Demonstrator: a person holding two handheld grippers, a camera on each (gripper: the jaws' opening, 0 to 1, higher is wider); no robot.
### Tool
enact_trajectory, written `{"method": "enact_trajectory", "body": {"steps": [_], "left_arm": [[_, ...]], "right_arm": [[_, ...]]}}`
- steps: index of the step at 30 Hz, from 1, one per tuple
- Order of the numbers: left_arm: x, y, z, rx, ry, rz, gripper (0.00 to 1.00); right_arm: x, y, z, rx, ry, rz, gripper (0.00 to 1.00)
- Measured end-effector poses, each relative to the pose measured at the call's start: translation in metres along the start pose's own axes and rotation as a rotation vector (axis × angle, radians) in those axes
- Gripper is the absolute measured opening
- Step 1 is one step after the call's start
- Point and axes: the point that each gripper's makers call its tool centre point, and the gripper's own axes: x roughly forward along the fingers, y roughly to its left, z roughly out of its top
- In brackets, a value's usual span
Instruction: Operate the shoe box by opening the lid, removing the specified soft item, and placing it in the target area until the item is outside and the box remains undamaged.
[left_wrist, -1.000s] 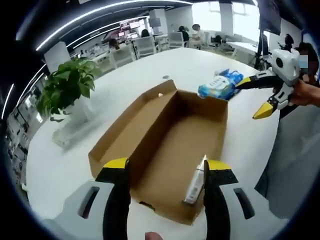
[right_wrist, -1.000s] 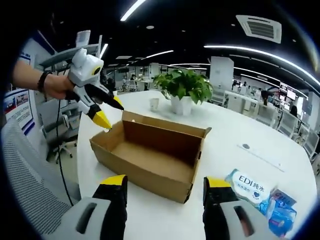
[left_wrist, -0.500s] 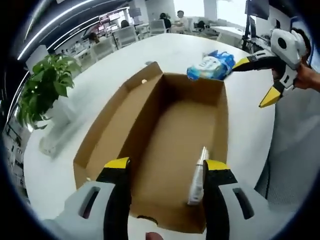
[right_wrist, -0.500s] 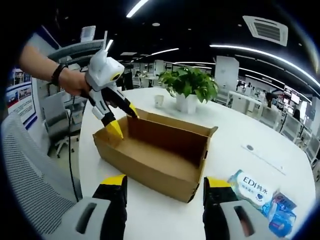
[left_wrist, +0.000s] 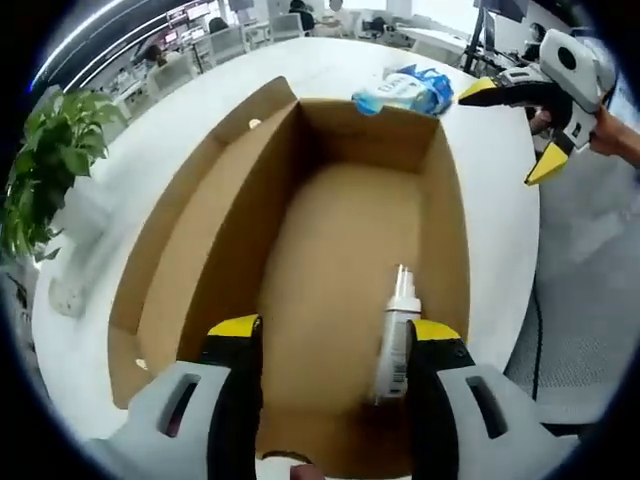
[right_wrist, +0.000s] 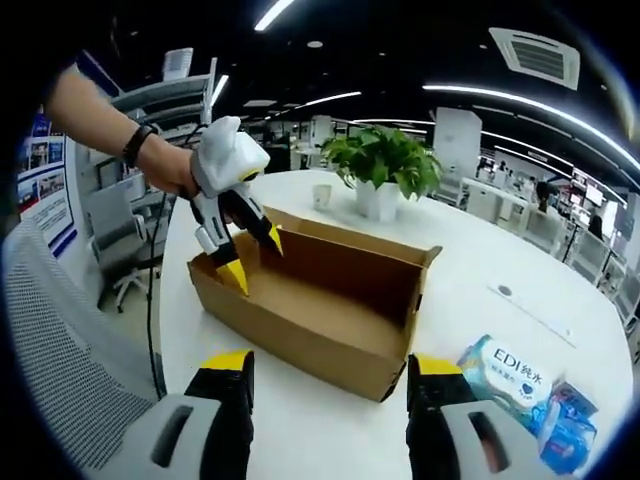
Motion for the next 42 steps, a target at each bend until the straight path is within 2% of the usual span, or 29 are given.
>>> {"method": "enact_trajectory", "body": {"steps": [6, 10, 13, 19, 24, 29, 32, 34, 38, 42], "left_arm": [[0.012, -0.012, -0.007, 0.019, 0.039, -0.081, 0.58], [0.018, -0.01, -0.01, 0.027, 0.051, -0.095, 0.55], [0.025, -0.004, -0.013, 0.037, 0.065, -0.098, 0.54], [0.026, -0.006, -0.02, 0.071, 0.104, -0.108, 0.52], [0.027, -0.005, -0.022, 0.067, 0.11, -0.103, 0.57], [0.026, 0.005, -0.021, 0.065, 0.119, -0.06, 0.6], [0.024, 0.015, -0.019, 0.086, 0.115, -0.02, 0.54], [0.021, 0.017, -0.02, 0.088, 0.113, -0.021, 0.52], [0.02, 0.009, -0.017, 0.083, 0.087, -0.052, 0.53], [0.024, -0.003, -0.021, 0.121, 0.106, -0.079, 0.49]], "right_arm": [[0.001, 0.0, -0.002, 0.001, 0.007, 0.003, 0.6], [0.0, -0.003, -0.003, 0.013, 0.006, -0.002, 0.6], [-0.001, -0.004, -0.004, 0.016, 0.007, -0.007, 0.6], [-0.001, -0.006, -0.006, 0.03, 0.009, -0.008, 0.6], [-0.003, -0.009, -0.005, 0.039, 0.003, -0.016, 0.6], [-0.004, -0.01, -0.006, 0.052, -0.003, -0.022, 0.59], [-0.005, -0.01, -0.005, 0.058, -0.006, -0.025, 0.59], [-0.005, -0.011, -0.005, 0.062, -0.009, -0.025, 0.59], [-0.006, -0.011, -0.004, 0.064, -0.015, -0.028, 0.59], [-0.006, -0.01, -0.004, 0.066, -0.015, -0.024, 0.59]]}}
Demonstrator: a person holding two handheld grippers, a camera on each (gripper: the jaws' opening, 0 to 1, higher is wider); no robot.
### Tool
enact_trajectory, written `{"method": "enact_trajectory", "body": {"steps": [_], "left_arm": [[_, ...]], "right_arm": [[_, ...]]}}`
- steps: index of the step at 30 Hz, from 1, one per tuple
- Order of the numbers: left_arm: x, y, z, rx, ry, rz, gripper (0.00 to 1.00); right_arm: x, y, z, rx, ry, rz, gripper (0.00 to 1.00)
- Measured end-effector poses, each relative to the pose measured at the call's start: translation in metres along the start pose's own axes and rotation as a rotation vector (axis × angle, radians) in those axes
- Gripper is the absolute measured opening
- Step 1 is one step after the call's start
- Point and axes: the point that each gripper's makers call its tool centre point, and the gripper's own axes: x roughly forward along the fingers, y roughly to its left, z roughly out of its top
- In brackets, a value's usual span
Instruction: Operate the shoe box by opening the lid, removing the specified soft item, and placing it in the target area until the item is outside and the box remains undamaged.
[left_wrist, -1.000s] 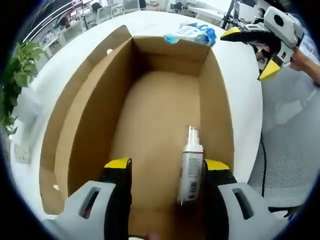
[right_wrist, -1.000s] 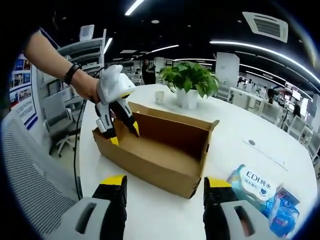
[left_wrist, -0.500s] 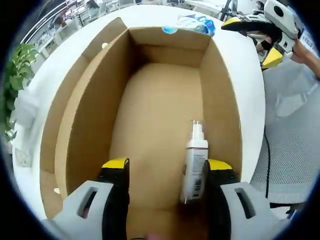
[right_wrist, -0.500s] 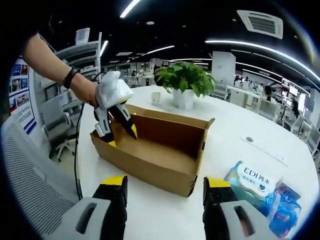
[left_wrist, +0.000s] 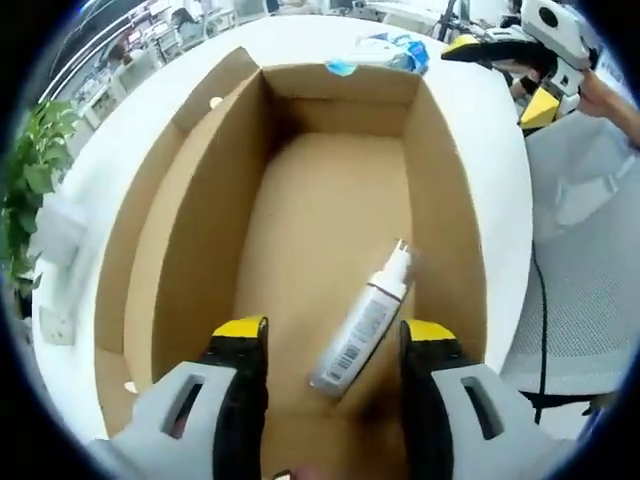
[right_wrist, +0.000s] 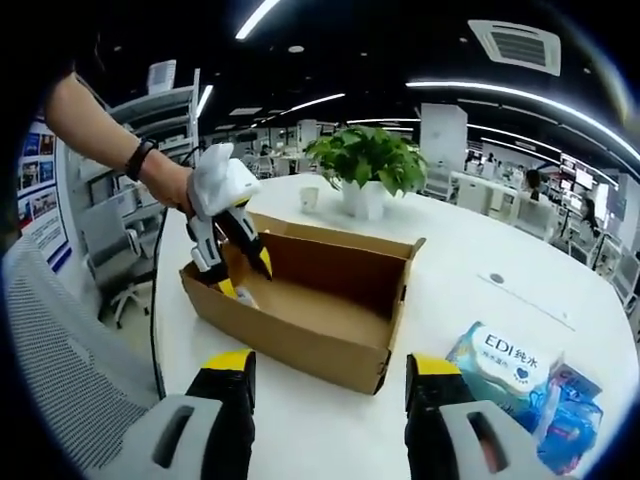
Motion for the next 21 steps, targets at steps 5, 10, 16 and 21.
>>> {"method": "enact_trajectory", "body": {"steps": [5, 10, 16, 21], "left_arm": [[0.005, -0.006, 0.001, 0.094, 0.025, -0.011, 0.38], [0.011, -0.014, 0.005, 0.199, 0.049, -0.049, 0.36], [0.021, -0.018, 0.0, 0.331, 0.106, -0.084, 0.22], [0.025, -0.012, 0.008, 0.349, 0.076, -0.082, 0.19]], "right_arm": [[0.001, 0.003, -0.002, -0.005, 0.006, 0.009, 0.59], [0.001, 0.004, -0.004, -0.007, 0.015, 0.013, 0.58], [0.003, 0.007, -0.007, -0.011, 0.026, 0.023, 0.58], [0.006, 0.011, -0.012, -0.022, 0.043, 0.038, 0.58]]}}
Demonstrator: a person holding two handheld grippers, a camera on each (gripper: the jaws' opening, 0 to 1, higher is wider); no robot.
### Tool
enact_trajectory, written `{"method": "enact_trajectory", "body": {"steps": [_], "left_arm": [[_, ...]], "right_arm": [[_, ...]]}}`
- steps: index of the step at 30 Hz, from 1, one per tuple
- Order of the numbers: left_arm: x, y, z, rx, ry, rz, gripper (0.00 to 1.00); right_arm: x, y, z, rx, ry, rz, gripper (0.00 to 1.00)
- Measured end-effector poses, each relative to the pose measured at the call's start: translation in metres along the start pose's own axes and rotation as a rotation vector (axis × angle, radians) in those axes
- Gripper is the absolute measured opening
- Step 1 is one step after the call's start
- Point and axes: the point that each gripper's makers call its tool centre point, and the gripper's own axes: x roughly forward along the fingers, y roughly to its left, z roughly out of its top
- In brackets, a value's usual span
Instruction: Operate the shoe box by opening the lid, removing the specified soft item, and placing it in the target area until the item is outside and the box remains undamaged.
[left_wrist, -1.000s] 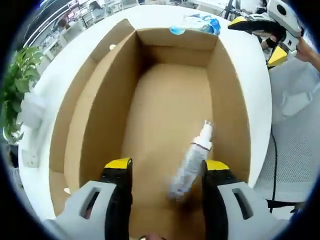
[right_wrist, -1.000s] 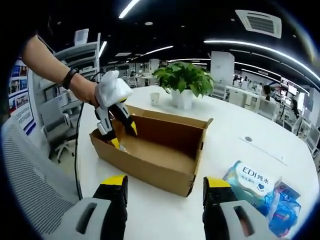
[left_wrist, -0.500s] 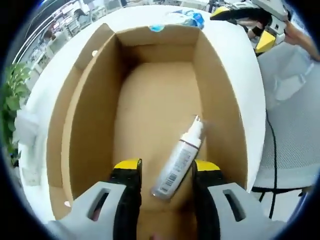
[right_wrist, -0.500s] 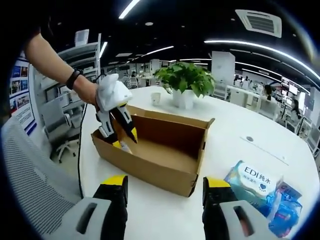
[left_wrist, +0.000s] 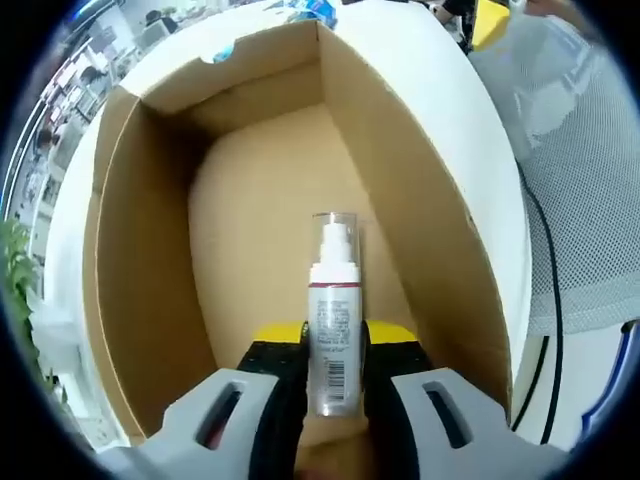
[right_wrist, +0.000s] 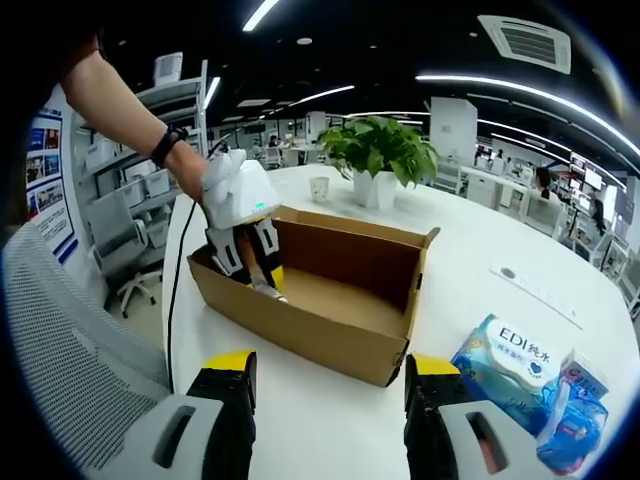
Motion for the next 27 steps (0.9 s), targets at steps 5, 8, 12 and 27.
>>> {"method": "enact_trajectory", "body": {"steps": [5, 8, 12, 27], "left_arm": [[0.001, 0.003, -0.003, -0.051, -0.025, -0.003, 0.18], [-0.004, 0.004, -0.004, -0.077, -0.046, 0.008, 0.18], [-0.013, 0.01, -0.003, -0.113, -0.084, 0.031, 0.18], [-0.058, 0.004, 0.034, -0.094, -0.181, 0.104, 0.18]], "right_arm": [[0.003, 0.007, -0.003, -0.003, 0.009, 0.019, 0.58], [0.004, 0.012, -0.003, 0.006, 0.007, 0.038, 0.58], [0.005, 0.015, -0.001, 0.032, -0.01, 0.05, 0.57], [0.001, 0.015, 0.013, 0.086, -0.07, 0.066, 0.56]]}}
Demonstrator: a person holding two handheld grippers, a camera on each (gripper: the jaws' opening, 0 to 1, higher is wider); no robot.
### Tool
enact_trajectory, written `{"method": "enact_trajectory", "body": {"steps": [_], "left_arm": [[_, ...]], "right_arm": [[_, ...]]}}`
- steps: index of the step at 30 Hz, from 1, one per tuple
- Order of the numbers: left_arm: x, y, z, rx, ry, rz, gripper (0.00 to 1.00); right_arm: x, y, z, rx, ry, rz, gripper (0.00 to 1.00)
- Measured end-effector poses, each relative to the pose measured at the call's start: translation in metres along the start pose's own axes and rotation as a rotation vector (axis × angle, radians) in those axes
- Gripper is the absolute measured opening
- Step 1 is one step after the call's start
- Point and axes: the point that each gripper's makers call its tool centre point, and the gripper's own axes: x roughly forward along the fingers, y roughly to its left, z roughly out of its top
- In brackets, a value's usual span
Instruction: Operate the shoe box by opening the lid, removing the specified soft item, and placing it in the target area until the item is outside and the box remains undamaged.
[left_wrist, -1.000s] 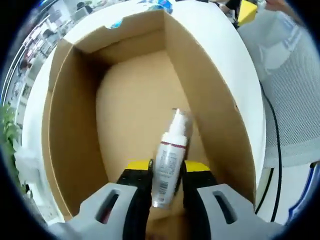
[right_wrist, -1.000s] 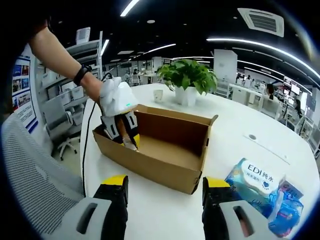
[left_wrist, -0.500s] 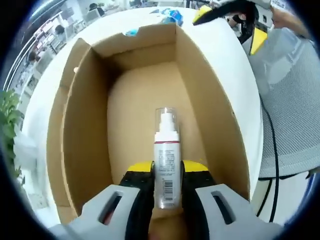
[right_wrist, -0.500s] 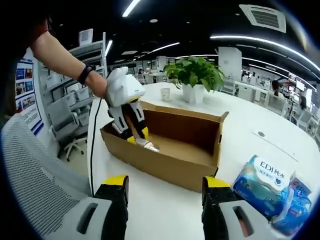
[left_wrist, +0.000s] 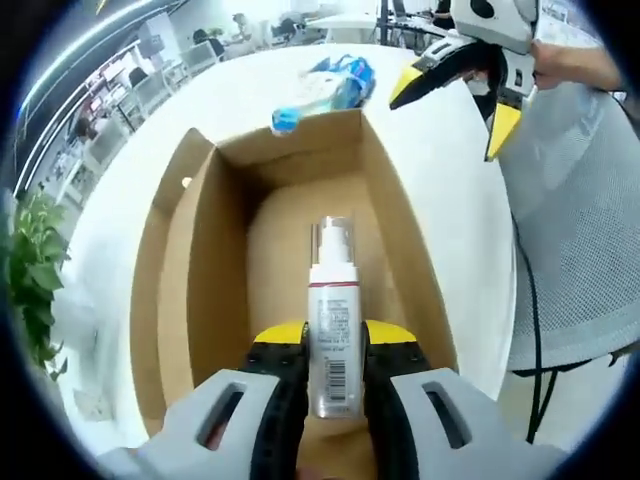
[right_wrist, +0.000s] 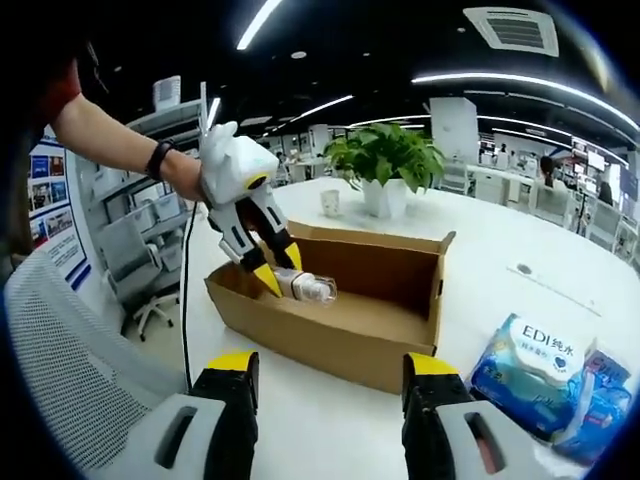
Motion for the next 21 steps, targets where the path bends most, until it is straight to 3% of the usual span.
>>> {"method": "enact_trajectory", "body": {"steps": [8, 21], "left_arm": [[-0.011, -0.001, 0.03, 0.086, -0.032, 0.012, 0.18], [-0.019, -0.017, 0.072, 0.27, -0.066, -0.029, 0.18]], "right_arm": [[-0.002, -0.002, 0.011, 0.001, -0.029, -0.003, 0.55], [-0.013, 0.001, 0.023, -0.111, -0.054, 0.068, 0.52]]}}
